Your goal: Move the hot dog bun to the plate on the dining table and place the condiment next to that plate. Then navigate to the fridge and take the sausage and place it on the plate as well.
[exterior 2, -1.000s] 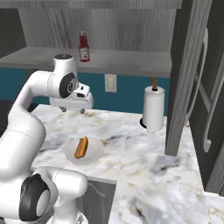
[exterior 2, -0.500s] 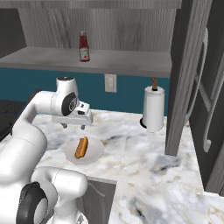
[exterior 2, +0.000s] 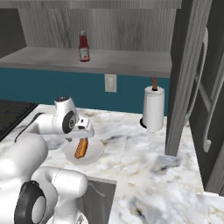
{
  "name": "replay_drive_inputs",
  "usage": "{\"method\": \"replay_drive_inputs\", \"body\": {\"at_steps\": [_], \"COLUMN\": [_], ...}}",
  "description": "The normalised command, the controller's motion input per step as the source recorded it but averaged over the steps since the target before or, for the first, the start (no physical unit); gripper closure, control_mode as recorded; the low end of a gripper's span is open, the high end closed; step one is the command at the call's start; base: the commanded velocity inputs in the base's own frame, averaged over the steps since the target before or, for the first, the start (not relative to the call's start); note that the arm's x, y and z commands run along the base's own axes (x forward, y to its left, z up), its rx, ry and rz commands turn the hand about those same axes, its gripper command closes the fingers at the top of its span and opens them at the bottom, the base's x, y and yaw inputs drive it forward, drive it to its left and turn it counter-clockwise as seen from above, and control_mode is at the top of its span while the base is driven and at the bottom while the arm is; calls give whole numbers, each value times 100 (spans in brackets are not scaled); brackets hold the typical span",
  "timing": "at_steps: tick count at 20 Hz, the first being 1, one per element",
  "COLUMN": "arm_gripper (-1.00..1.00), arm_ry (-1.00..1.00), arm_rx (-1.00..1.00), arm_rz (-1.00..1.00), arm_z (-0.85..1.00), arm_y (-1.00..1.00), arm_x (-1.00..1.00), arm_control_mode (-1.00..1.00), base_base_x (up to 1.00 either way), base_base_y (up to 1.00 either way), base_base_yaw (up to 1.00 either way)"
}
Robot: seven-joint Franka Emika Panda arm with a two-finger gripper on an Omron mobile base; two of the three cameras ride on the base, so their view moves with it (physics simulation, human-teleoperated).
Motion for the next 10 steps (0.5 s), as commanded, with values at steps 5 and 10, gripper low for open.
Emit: {"method": "replay_drive_inputs", "body": {"at_steps": [5, 10], "arm_gripper": [-100, -100], "arm_ry": [0, 0], "arm_rx": [-4, 0], "arm_rz": [0, 0], "arm_z": [-53, -45], "arm_y": [0, 0], "arm_x": [43, 30], "arm_control_mode": [-100, -100], "base_base_x": [0, 0], "base_base_y": [0, 0], "base_base_yaw": [0, 0]}}
